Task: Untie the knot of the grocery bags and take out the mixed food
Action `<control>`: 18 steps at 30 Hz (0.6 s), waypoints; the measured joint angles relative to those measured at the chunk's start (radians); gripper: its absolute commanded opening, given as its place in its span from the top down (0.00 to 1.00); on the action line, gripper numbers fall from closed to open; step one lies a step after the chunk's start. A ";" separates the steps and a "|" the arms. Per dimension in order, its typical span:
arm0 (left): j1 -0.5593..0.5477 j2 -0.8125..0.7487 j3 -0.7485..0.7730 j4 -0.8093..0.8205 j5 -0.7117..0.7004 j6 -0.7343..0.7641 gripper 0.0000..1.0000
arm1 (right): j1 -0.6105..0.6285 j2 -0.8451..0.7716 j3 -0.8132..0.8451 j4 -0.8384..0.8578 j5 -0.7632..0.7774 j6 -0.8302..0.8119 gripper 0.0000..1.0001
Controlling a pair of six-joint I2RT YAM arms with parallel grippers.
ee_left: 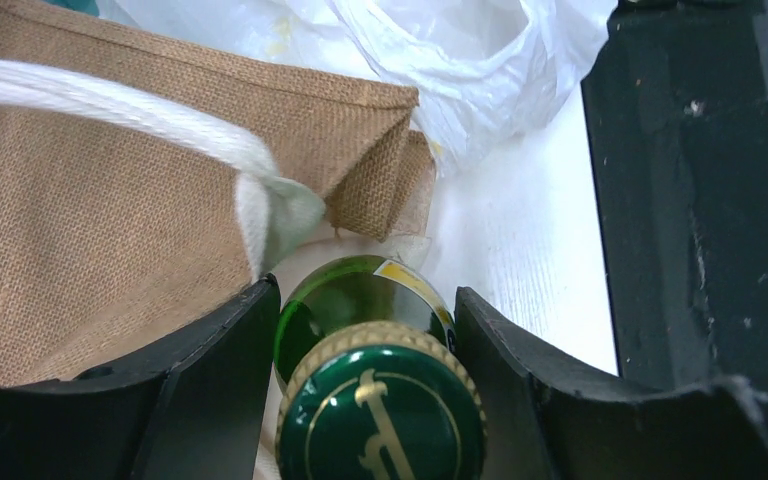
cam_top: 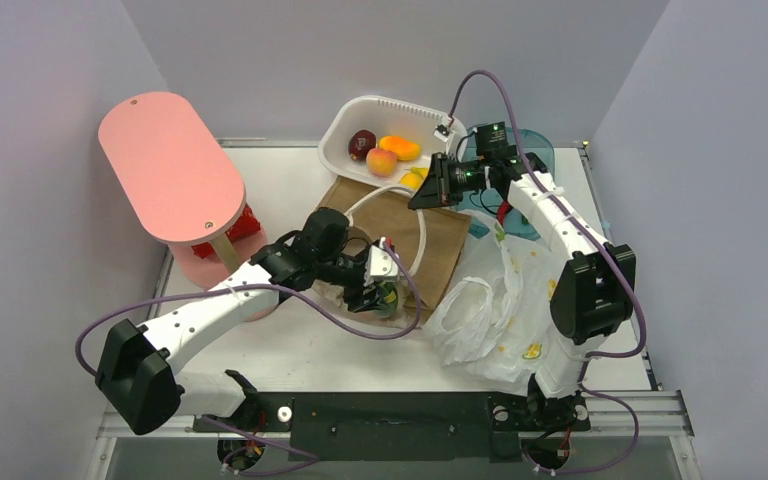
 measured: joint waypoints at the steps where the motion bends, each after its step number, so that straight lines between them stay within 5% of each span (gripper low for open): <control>1: 0.000 -0.003 0.000 0.014 0.002 -0.026 1.00 | 0.005 0.000 -0.003 -0.009 0.001 -0.011 1.00; 10: 0.000 -0.013 0.006 0.071 -0.010 -0.204 1.00 | 0.016 -0.001 -0.017 -0.052 0.017 -0.087 1.00; 18: 0.019 -0.013 0.179 -0.032 -0.029 -0.328 1.00 | 0.027 -0.006 -0.019 -0.092 0.031 -0.158 0.98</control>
